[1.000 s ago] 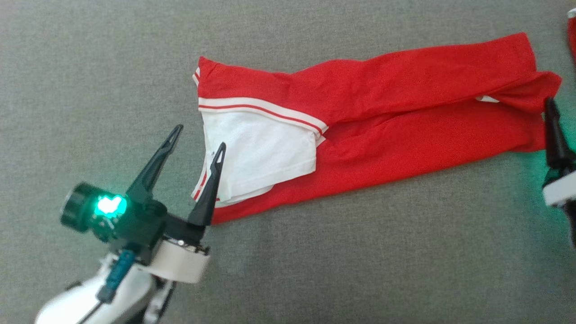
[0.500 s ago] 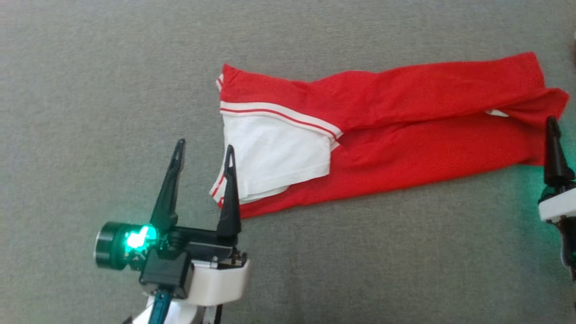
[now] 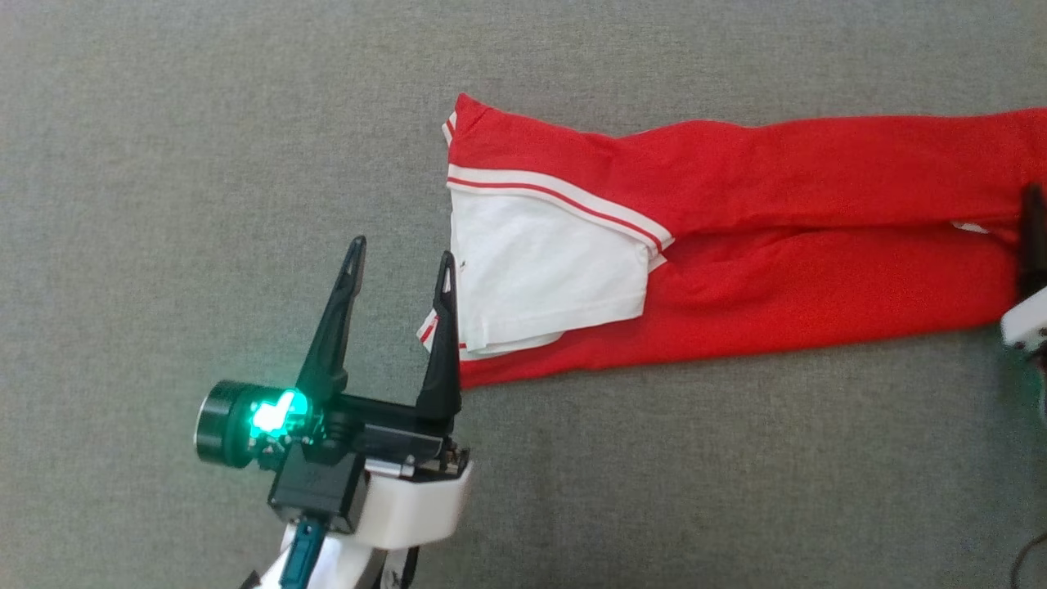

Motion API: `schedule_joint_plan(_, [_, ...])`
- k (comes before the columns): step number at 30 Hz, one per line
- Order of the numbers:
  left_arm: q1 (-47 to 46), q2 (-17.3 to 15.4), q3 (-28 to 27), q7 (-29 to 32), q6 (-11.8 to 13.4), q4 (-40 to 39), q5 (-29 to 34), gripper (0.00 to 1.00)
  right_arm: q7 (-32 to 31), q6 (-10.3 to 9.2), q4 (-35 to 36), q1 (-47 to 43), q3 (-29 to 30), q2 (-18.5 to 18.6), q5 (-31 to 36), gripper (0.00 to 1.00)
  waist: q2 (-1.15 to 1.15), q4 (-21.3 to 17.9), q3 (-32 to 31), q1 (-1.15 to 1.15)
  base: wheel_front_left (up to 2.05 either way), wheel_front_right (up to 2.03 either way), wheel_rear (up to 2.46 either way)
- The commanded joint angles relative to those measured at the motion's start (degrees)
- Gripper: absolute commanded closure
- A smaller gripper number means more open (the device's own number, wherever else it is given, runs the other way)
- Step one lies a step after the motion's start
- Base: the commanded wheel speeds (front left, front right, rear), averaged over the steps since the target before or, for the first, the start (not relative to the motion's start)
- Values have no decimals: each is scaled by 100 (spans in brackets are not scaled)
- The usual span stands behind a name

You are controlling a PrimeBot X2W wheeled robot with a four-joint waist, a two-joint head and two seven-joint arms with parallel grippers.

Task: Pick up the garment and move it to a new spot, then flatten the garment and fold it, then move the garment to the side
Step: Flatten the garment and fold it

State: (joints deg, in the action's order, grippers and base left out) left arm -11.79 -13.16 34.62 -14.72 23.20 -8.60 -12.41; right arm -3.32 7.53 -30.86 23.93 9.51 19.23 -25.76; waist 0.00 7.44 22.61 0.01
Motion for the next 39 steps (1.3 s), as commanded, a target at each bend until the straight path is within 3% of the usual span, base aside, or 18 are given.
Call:
schedule_joint_plan(1, [-6, 11, -269, -28, -45, -143, 84, 0, -71, -4, 101, -71, -35, -6, 72, 0, 0, 11, -8, -1, 0, 0, 0])
schedule_joint_plan(8, [192, 259, -605, -28, -335, -83, 307, 0, -494, -4, 488, -556, 266, -500, 393, 0, 0, -39, -121, -1, 0, 0, 0])
schedule_joint_plan(9, [224, 287, -650, -28, -365, -87, 336, 0, -571, -4, 591, -621, 304, -562, 420, 19, 0, -63, -133, -1, 0, 0, 0])
schedule_joint_plan(10, [249, 313, -692, -28, -400, -95, 363, 0, -640, -4, 690, -674, 332, -614, 449, 54, 0, -87, -142, -1, 0, 0, 0])
schedule_joint_plan(11, [268, 336, -730, -28, -439, -101, 390, 0, -714, -4, 783, -716, 350, -669, 467, 81, 0, -110, -152, -1, 0, 0, 0])
schedule_joint_plan(12, [282, 357, -764, -28, -480, -102, 418, 0, -784, -4, 865, -746, 369, -714, 475, 100, 0, -131, -161, -1, 0, 0, 0])
schedule_joint_plan(19, [373, 465, -985, -28, -701, -73, 587, 0, -686, -4, 1246, -757, 530, -766, 501, 100, 0, -333, -258, -1, 0, 0, 0])
schedule_joint_plan(27, [477, 533, -1156, -28, -922, -19, 703, 0, -859, -4, 1754, -738, 694, -276, 141, 100, 0, -619, -381, -1, 0, 0, 0])
schedule_joint_plan(33, [553, 587, -1223, -28, -1056, 63, 759, 0, -1343, -4, 2971, -549, -33, -621, -831, 100, 0, -728, -543, -1, 0, 0, 0])
schedule_joint_plan(39, [577, 674, -1230, -28, -1176, 131, 798, 0, -1759, -4, 3862, -483, -1306, -1152, -1025, 100, 0, -647, -632, -1, 0, 0, 0])
